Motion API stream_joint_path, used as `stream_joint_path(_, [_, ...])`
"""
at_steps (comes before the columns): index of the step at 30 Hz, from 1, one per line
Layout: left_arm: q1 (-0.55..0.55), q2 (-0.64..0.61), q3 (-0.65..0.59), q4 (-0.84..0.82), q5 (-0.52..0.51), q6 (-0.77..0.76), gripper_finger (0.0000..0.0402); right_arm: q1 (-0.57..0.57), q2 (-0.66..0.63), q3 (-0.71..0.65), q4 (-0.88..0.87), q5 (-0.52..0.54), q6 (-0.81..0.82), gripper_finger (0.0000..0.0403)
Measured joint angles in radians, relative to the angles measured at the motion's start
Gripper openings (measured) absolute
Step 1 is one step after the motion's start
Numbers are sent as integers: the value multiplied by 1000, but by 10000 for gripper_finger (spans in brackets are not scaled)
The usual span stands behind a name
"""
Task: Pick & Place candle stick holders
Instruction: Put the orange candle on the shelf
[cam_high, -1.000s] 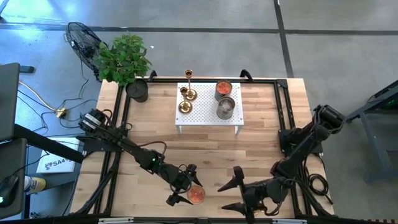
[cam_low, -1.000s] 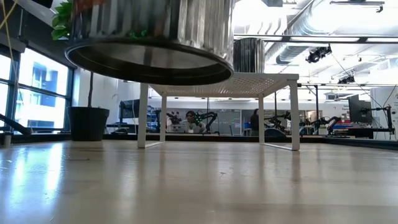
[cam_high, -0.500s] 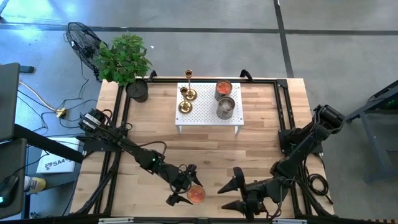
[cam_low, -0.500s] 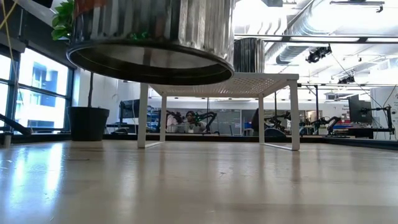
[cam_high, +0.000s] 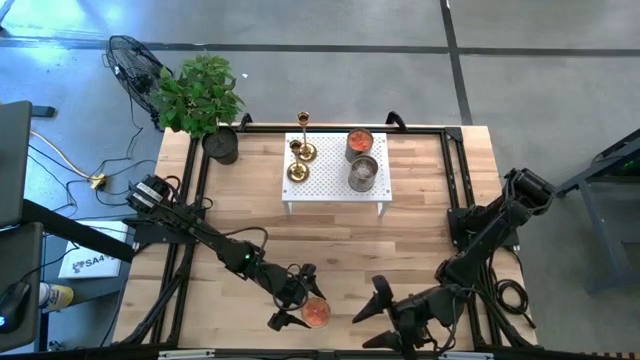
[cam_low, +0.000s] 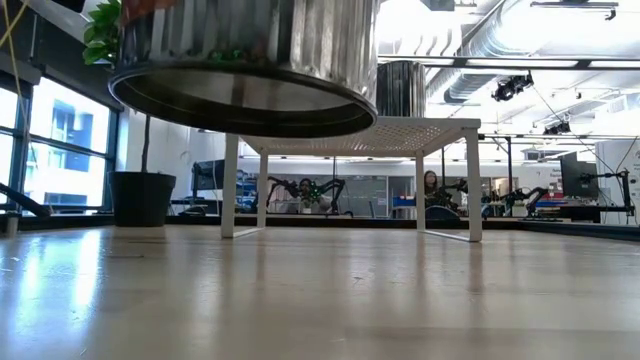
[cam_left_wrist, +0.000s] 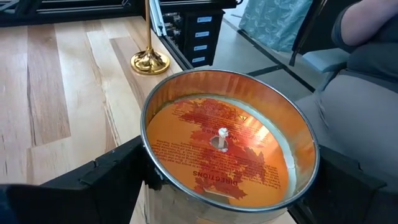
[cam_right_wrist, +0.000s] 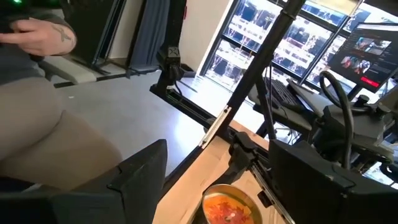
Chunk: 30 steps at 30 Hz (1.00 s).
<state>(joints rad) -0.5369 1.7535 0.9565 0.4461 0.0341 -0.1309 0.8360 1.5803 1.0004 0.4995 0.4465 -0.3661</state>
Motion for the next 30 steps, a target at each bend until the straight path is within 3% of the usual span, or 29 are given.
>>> stream_joint_path(12, [0,0,0,0,0,3,351,0,0,0,4,20,-2,275])
stream_joint_path(20, [0,0,0,-1,4,3,351,2,0,0,70,276,129,286])
stream_joint_path(30, [0,0,0,-3,8,-3,351,10,0,0,59,516,155,395])
